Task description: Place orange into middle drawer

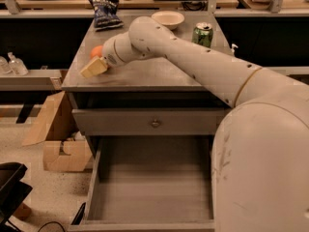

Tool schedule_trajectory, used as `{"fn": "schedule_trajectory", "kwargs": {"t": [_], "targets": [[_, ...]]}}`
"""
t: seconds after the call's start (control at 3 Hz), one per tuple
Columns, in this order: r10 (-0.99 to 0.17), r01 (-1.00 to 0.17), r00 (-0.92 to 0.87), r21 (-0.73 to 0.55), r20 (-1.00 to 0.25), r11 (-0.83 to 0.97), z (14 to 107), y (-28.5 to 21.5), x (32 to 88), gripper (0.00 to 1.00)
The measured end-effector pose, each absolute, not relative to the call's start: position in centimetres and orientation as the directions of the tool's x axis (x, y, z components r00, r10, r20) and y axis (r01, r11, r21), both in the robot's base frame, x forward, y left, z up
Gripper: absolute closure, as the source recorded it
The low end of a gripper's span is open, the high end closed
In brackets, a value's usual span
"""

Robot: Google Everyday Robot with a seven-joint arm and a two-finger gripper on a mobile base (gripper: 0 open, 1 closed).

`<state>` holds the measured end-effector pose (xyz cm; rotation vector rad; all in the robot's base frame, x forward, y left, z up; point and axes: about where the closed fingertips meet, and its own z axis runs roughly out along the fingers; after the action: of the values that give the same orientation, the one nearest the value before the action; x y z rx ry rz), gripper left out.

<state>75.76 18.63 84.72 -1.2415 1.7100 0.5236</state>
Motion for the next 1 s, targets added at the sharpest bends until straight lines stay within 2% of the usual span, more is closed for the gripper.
{"fn": "schedule_trajectory", "kwargs": {"t": [0.33, 0.67, 1.0], "targets": [[-0.507, -0.903, -0.058, -0.172, -0.86, 0.394, 84.61, 18.89, 75.68, 0.47], [-0.508, -0.904, -0.058, -0.17, -0.86, 0.391, 84.47, 19.09, 75.62, 0.71], [-0.51, -0.907, -0.052, -0.173, -0.859, 0.384, 84.61, 19.32, 75.39, 0.99]]}}
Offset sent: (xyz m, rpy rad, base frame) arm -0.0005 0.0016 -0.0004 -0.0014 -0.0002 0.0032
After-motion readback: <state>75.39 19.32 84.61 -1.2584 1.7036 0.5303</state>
